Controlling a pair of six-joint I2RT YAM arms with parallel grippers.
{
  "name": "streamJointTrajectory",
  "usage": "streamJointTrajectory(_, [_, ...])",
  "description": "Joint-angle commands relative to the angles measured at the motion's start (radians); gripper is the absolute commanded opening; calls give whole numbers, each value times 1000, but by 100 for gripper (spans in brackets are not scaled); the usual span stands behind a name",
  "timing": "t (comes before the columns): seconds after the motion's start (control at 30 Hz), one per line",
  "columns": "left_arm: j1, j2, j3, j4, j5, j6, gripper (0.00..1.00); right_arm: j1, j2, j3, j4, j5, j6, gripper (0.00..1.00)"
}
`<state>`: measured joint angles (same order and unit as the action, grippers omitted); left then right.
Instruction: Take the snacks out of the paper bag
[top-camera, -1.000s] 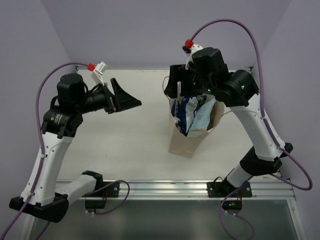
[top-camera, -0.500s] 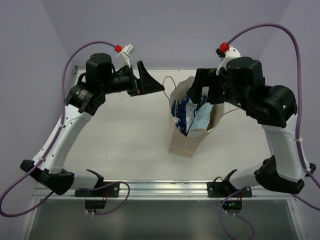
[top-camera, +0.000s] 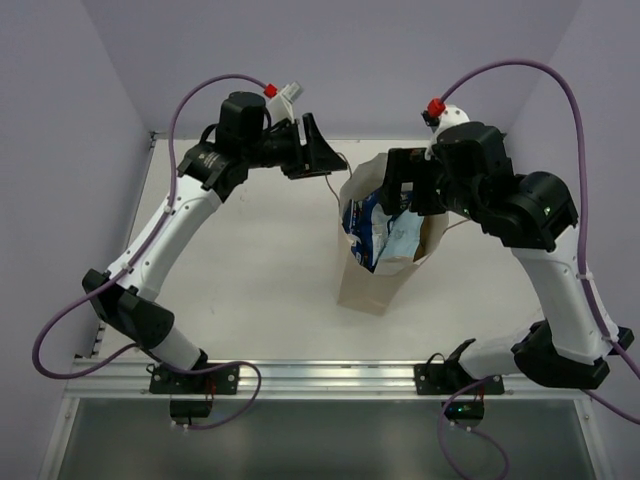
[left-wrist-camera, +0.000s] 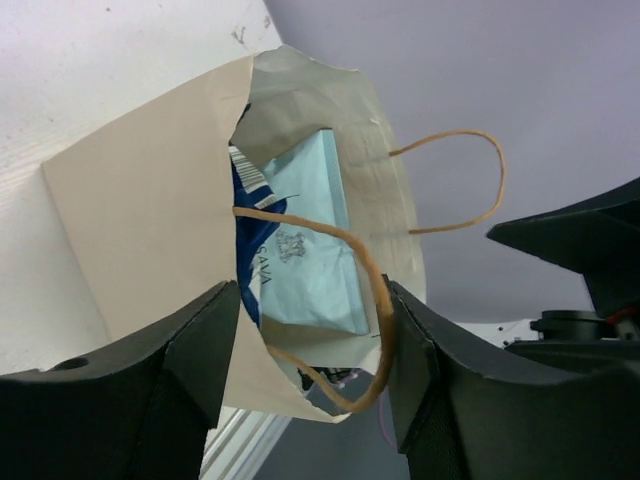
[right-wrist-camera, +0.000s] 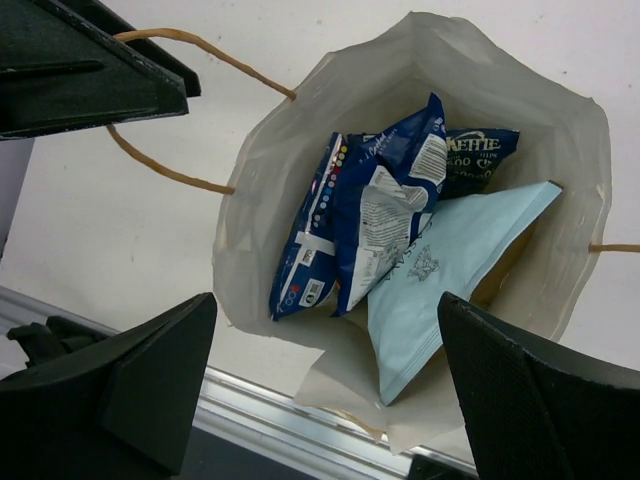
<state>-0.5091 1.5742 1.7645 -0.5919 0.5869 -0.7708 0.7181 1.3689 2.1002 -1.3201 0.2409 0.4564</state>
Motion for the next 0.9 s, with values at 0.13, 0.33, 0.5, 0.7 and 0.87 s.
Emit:
streamJointTrajectory(0.13, [-12,-34,59,58,-5,-15,14,-32,10,-65,28,-5,-27,93])
streamJointTrajectory(0.33, [-12,-123,-23,50,-25,-27,0,-32,77,-86,68,5,-74,90])
streamJointTrajectory(0.5, [-8,-148,7,-63,-82,17,0,-31,145,0,67,-44,-85,89])
streamJointTrajectory(0.7, [30,-187,15,-134,-110,22,0,-29,216,67,38,-68,-91,88])
streamJointTrajectory(0.87, [142,-249,-23,-177,-76,48,0,-26,246,84,44,-115,-116,86])
